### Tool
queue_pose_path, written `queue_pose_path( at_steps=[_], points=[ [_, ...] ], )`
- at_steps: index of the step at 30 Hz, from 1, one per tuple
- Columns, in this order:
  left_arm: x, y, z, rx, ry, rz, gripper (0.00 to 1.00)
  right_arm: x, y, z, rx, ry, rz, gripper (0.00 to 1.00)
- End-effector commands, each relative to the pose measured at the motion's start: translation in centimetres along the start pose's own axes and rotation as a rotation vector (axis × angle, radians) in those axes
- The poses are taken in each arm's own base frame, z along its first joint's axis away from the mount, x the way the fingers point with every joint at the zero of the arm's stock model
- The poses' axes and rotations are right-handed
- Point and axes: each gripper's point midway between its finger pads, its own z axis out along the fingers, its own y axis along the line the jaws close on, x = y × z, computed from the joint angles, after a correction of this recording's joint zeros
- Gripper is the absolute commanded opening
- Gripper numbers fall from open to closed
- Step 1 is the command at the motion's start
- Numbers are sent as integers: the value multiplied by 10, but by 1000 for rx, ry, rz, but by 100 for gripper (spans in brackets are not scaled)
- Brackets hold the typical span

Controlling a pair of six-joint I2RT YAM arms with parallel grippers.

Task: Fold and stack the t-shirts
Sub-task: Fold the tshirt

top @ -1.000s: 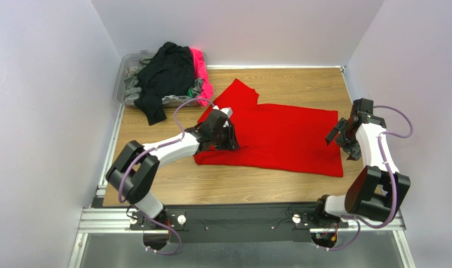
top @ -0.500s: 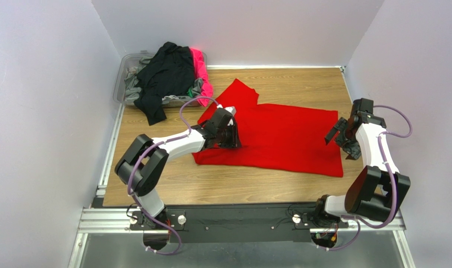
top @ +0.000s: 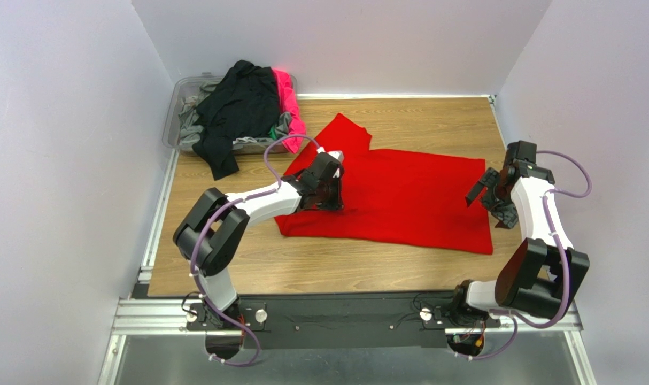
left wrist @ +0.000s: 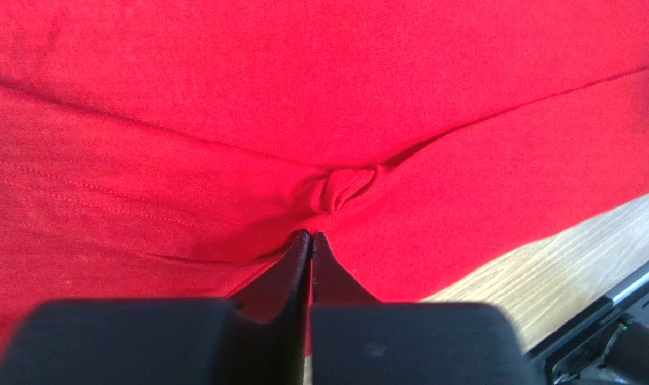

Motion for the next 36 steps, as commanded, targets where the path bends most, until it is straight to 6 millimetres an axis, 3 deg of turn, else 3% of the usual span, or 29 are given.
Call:
queue_pose_path(
  at_steps=[1,19,36],
  points=[
    [-1,3,9,-38,4,50,0,-8,5,-7,-37,-35,-9,96],
    [-16,-13,35,-82,49,229,0,-6,6,-6,-42,-28,-9,96],
    [-22,-7,49,-131,86,313,0,-4,5,-4,-41,-20,-9,96]
  ],
)
